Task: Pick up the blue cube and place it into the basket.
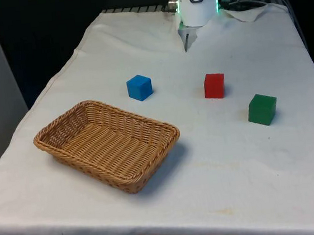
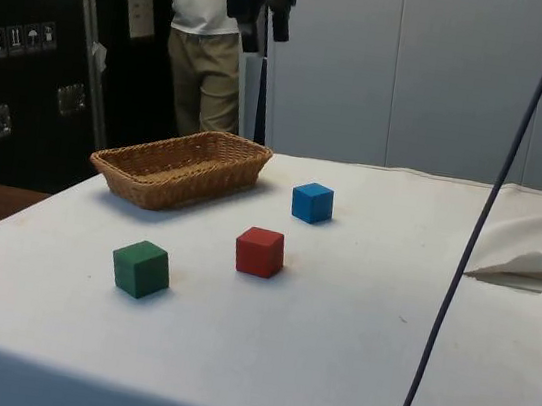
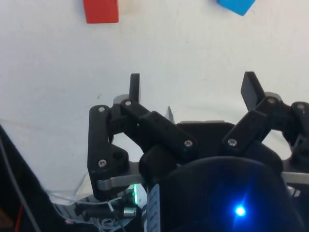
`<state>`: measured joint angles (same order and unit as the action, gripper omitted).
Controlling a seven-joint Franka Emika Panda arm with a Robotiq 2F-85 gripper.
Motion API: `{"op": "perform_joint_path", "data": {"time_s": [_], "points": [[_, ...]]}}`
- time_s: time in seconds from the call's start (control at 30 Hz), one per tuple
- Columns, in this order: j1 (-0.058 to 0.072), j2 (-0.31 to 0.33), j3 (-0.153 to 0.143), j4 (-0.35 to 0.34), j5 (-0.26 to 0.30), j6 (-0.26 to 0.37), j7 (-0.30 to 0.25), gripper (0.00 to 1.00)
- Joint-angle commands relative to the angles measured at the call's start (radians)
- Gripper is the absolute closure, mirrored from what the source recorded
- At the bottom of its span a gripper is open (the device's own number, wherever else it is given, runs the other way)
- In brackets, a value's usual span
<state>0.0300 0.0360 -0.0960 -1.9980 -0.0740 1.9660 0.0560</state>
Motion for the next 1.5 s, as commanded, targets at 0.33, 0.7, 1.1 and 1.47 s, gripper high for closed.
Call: {"op": "perform_joint_path", "data": {"time_s": [0.33,0.7,1.1,1.47], "points": [[-0.002,-0.002,-0.014,-0.068,-0.072,0.083,0.076,0.00],[-0.002,0.002,-0.025,-0.115,-0.124,0.138,0.142,0.00],[-0.008,-0.008,-0.041,-0.149,-0.121,0.175,0.148,0.00],[-0.005,0.005,-0.083,-0.166,-0.065,0.230,0.093,0.00]]}}
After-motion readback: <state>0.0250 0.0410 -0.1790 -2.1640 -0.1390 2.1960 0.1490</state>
